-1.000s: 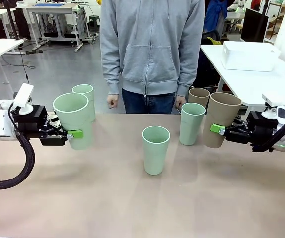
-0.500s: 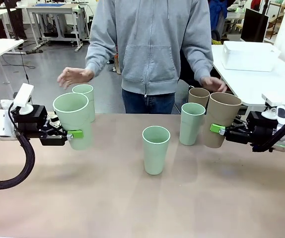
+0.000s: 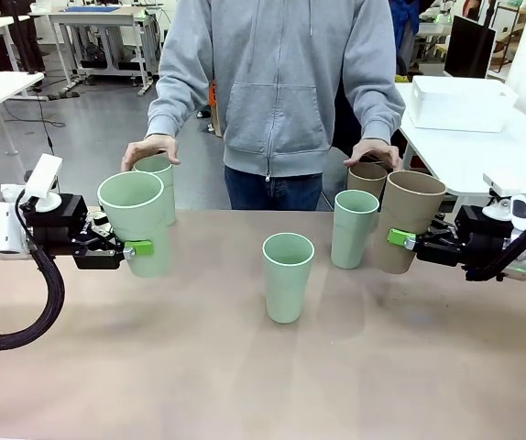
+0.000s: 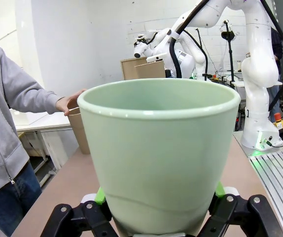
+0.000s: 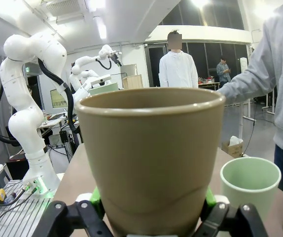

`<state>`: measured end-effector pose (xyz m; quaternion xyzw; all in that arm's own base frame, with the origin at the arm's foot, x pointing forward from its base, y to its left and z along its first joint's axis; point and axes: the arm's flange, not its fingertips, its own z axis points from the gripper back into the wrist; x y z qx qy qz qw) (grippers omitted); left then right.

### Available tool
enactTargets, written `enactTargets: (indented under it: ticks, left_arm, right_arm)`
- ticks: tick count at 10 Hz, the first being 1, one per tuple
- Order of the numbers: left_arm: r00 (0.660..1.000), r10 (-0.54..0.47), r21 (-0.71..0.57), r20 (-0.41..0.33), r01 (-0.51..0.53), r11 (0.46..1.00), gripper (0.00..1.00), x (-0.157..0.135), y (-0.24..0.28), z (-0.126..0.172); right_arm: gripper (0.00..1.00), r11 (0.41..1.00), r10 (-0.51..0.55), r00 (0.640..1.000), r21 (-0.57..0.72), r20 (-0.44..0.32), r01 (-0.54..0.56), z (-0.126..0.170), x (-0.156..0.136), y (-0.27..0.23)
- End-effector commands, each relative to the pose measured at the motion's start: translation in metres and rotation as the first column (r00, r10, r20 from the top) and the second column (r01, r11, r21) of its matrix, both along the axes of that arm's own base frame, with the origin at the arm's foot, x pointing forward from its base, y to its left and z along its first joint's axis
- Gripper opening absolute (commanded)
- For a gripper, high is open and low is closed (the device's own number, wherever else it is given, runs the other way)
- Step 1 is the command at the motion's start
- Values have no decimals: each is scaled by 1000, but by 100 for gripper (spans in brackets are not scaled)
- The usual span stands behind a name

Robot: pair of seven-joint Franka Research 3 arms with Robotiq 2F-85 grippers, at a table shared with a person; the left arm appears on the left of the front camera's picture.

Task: Stack the cups and store them in the basket.
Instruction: Place the stack of Reusable plastic cups into the Pantry Basket.

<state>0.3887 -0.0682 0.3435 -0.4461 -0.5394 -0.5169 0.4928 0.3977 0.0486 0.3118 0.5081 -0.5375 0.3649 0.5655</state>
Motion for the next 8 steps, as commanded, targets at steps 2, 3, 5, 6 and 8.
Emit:
enactTargets:
  ticks: [2, 3, 5, 6, 8]
  left_arm:
    - [1000, 1, -2, 5, -1, 1000, 85, 0, -1, 2]
    - [1000, 1, -2, 5, -1, 1000, 85, 0, -1, 2]
    - [1000, 1, -2, 5, -1, 1000, 85, 0, -1, 2]
    - [1000, 1, -2, 5, -1, 1000, 85, 0, -1, 2]
    - [1000, 1, -2, 5, -1, 1000, 85, 0, -1, 2]
  right_arm:
    - [84, 1000, 1, 1000, 1, 9, -1, 2, 0, 1]
    - [84, 1000, 1, 1000, 1, 9, -1, 2, 0, 1]
    - [84, 1000, 1, 1000, 1, 9, -1, 2, 0, 1]
    - [84, 1000, 1, 1000, 1, 9, -1, 2, 0, 1]
    - [84, 1000, 1, 1000, 1, 9, -1, 2, 0, 1]
